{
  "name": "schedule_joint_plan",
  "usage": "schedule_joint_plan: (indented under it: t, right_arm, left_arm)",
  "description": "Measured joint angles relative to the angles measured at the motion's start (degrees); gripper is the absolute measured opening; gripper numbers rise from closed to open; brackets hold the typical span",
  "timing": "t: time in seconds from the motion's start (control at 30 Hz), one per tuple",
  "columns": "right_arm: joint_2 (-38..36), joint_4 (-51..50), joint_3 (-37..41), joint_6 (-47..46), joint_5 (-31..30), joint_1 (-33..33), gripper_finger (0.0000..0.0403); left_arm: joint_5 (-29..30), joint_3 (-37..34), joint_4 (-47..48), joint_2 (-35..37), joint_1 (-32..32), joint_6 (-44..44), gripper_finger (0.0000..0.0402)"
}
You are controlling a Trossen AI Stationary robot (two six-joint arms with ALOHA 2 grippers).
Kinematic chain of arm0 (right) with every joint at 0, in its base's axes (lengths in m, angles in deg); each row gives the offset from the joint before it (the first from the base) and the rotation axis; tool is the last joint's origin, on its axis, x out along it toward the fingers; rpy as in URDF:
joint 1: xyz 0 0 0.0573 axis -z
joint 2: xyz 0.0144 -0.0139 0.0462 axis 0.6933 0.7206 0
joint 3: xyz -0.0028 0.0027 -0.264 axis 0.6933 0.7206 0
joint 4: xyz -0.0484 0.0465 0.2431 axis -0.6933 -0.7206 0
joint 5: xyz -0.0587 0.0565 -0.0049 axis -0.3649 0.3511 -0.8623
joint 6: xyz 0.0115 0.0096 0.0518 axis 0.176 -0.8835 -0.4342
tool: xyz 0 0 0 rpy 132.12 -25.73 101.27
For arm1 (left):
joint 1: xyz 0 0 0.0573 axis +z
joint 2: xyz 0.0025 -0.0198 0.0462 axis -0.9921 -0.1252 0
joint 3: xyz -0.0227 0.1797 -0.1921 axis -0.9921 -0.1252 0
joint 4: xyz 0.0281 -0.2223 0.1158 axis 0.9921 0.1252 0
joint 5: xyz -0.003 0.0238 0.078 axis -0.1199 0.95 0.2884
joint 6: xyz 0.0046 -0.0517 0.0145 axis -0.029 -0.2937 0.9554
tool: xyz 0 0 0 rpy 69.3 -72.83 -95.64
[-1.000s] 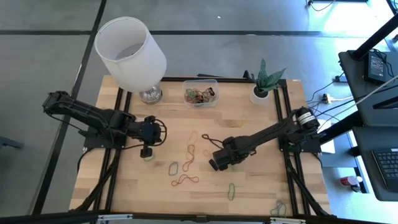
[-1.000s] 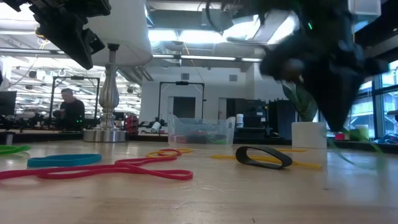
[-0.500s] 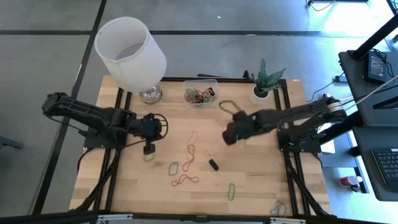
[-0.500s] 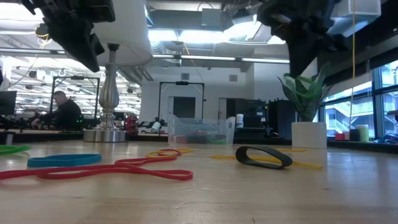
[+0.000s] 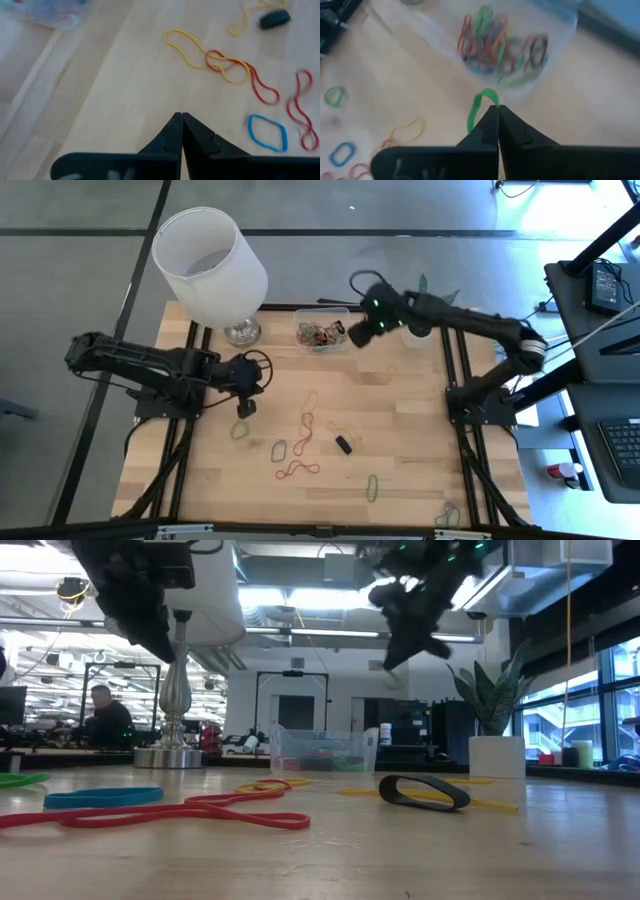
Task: Pick and place rubber bands into bin
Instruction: Put the middle right green rubber band into the transparent bin, then put the bottom red rubber band into the transparent bin
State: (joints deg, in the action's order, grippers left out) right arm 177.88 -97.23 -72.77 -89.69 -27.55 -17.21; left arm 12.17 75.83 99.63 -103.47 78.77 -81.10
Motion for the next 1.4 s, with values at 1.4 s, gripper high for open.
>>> schedule_joint_plan:
  t: [1.4]
  right_arm:
    - [41.2,-23.4,-43.9,23.4,6.0,5.1,0.0108]
  left_arm:
    - [-1.0,0.1,-8.5,-12.9,-5.7,-14.3,0.0003]
